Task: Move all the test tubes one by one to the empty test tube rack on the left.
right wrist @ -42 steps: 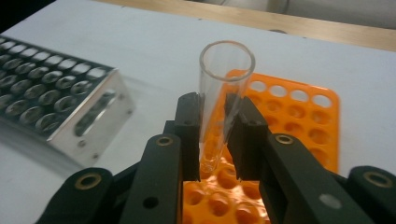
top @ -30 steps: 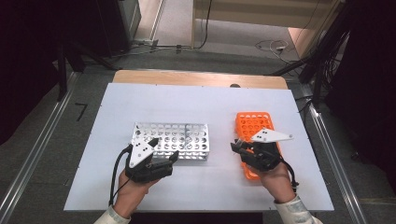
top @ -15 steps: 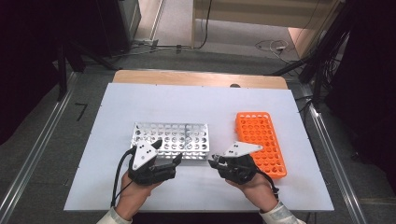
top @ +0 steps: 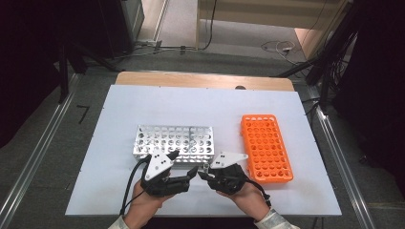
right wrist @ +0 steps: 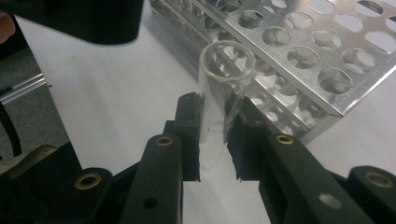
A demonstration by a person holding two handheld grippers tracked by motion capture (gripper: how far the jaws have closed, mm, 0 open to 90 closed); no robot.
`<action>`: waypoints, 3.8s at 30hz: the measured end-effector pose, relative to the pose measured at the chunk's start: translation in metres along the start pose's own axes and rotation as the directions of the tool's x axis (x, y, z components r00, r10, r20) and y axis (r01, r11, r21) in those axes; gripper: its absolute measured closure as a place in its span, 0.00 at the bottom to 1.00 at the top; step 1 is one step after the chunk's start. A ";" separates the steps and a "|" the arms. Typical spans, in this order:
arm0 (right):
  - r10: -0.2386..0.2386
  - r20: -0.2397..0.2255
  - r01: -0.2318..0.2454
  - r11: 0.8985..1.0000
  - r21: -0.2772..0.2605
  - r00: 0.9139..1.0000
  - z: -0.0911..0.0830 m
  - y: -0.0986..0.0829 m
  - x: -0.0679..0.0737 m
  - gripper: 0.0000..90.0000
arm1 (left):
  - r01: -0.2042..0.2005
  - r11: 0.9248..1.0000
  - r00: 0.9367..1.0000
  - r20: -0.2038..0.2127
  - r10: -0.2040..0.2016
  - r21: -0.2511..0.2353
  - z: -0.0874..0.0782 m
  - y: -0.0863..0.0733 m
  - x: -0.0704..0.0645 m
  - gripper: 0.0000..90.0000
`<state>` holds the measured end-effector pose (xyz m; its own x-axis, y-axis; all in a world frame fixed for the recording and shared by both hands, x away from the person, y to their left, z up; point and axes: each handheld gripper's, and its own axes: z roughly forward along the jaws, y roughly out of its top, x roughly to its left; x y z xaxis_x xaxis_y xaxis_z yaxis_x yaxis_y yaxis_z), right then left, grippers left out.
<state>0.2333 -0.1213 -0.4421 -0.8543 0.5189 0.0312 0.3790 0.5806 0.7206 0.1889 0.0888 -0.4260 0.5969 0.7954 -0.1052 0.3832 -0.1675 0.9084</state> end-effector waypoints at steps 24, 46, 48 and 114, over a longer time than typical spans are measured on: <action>-0.026 -0.028 0.025 1.000 -0.012 0.999 0.011 0.009 0.014 0.81 | -0.052 0.998 0.994 0.100 0.049 0.023 0.006 -0.004 -0.013 0.73; -0.023 -0.034 0.022 1.000 -0.009 0.999 0.011 0.009 0.014 0.59 | -0.043 0.999 0.996 0.075 0.042 0.019 0.003 -0.001 -0.011 0.83; -0.018 -0.040 0.017 1.000 -0.008 0.999 0.010 0.009 0.013 0.52 | -0.037 0.999 0.997 0.069 0.036 0.010 0.001 0.001 -0.008 0.83; 0.038 0.009 -0.038 0.999 0.012 0.999 -0.003 -0.002 -0.004 0.25 | 0.007 1.000 0.976 -0.216 -0.011 -0.019 0.011 0.002 0.057 0.82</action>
<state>0.2347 -0.1262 -0.4414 -0.8363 0.5458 0.0524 0.4154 0.5682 0.7104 0.2314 0.1272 -0.4345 0.4270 0.9039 -0.0250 0.3734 -0.1511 0.9153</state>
